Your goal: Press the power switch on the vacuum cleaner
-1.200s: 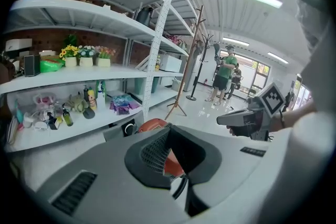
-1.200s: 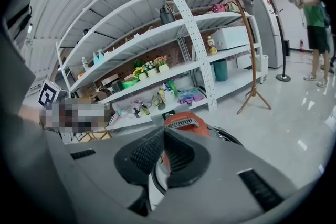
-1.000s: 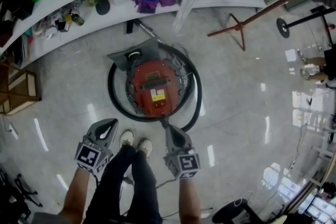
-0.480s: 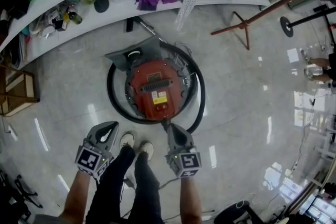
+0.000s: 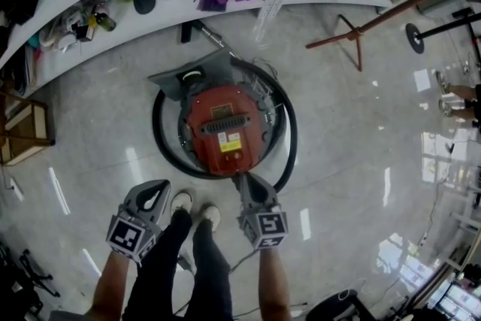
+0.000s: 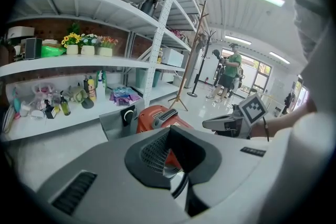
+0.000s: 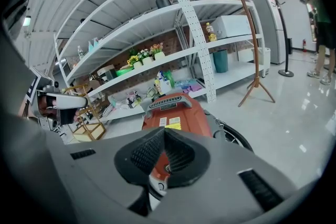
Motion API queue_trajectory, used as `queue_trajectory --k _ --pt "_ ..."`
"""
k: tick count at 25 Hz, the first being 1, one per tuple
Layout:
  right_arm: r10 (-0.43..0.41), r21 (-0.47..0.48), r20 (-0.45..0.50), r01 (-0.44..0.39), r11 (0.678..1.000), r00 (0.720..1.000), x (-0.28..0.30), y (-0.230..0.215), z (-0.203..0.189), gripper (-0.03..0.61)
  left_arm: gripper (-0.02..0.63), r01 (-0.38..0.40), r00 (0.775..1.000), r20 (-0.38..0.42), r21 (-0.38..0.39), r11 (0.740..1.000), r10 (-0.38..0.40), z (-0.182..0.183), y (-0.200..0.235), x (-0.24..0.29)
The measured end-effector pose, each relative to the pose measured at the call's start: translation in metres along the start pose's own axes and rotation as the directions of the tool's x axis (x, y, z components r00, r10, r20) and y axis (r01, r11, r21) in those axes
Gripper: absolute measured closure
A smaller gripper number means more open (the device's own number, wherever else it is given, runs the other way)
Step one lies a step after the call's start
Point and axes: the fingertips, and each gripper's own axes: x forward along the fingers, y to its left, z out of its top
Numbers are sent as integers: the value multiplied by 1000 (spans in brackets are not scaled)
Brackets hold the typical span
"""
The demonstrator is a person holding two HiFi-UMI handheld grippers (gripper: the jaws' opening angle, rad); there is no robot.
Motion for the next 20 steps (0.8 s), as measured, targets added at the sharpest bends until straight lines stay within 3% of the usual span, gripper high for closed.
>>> queue_trajectory --k 20 --pt "-23 -66 -48 19 998 999 41 -11 -4 566 606 4 1000 13 -4 1000 -4 4 2 -5"
